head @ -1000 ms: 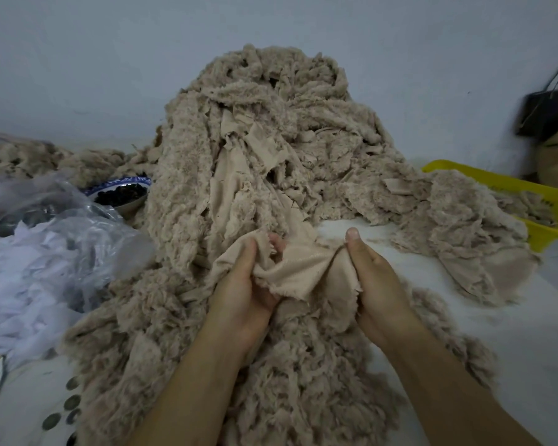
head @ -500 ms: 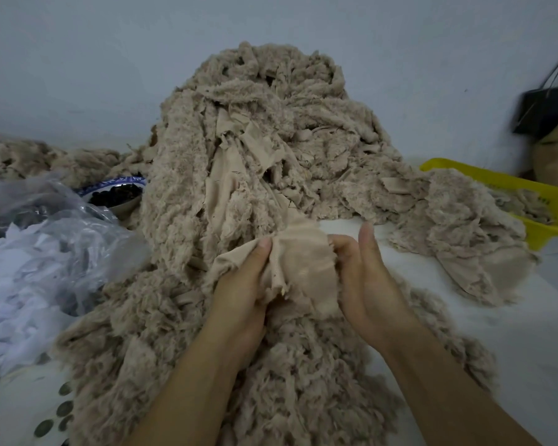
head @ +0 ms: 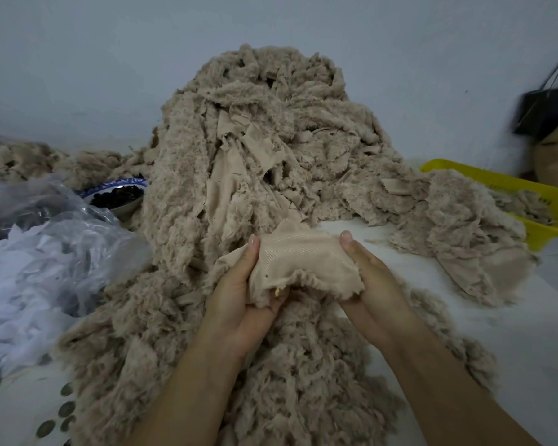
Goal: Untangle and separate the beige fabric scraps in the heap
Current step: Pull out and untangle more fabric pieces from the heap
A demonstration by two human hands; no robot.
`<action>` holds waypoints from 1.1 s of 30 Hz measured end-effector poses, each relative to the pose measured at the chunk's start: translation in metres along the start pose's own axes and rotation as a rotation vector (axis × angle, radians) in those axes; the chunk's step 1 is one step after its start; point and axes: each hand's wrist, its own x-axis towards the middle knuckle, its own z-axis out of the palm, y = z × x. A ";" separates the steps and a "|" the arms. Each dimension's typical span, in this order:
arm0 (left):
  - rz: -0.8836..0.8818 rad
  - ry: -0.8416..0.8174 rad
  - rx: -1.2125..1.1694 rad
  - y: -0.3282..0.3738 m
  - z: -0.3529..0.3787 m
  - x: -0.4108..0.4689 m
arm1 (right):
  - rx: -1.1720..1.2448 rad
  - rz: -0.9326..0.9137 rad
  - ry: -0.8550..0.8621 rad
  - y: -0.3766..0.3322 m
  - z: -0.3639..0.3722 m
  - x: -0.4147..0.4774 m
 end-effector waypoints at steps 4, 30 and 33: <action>0.015 -0.033 0.188 -0.005 -0.001 -0.001 | -0.038 -0.037 -0.022 0.003 0.002 -0.003; 0.433 0.289 1.182 0.017 -0.009 0.018 | 0.482 -0.100 0.225 -0.016 -0.043 0.014; 0.563 0.421 1.413 0.012 -0.016 0.023 | 0.010 -0.009 0.223 0.010 -0.026 0.017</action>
